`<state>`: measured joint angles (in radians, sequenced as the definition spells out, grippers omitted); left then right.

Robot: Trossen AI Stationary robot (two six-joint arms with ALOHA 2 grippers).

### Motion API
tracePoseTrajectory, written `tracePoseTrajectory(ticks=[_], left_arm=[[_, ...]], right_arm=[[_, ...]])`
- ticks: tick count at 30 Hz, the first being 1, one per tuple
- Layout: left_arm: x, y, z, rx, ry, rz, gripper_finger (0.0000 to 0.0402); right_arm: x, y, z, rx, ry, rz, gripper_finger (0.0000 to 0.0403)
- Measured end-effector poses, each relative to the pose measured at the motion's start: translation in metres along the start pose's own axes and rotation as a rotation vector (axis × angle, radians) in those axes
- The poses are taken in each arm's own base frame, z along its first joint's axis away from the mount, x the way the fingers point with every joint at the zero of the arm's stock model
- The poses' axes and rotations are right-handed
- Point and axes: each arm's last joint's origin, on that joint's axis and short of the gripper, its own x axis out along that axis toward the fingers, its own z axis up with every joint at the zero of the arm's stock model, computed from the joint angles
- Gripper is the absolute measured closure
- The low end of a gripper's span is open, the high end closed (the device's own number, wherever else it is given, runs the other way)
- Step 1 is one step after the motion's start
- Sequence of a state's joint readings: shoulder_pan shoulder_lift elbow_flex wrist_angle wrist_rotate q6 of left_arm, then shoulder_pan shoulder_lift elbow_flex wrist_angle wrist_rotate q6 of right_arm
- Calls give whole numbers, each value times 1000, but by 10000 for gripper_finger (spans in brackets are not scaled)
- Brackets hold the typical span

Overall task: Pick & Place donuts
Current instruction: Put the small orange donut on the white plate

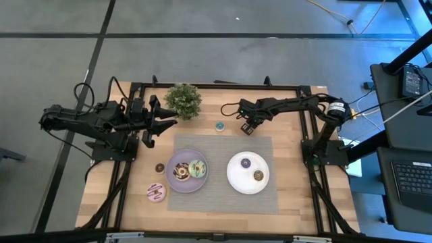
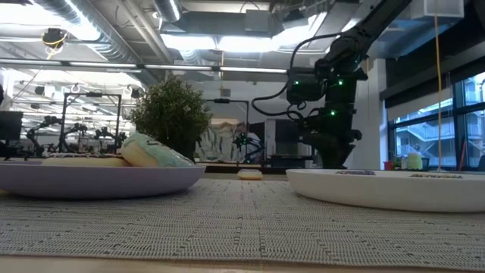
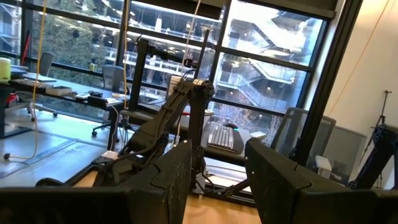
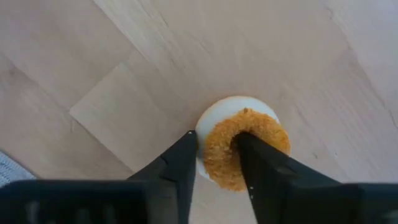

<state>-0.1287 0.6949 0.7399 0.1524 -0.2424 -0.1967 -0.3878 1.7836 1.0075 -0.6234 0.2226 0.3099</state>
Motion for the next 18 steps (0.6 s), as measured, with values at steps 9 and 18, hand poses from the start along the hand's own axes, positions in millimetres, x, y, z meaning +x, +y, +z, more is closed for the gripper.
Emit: tracePoseTrajectory(ticks=[9, 18], left_arm=[[0, 0, 0, 0, 0, 0, 258], [0, 0, 0, 0, 0, 2, 258]], right_arm=[[-3, 0, -2, -35, 11, -3, 363], [-45, 11, -6, -83, -29, 58, 364]])
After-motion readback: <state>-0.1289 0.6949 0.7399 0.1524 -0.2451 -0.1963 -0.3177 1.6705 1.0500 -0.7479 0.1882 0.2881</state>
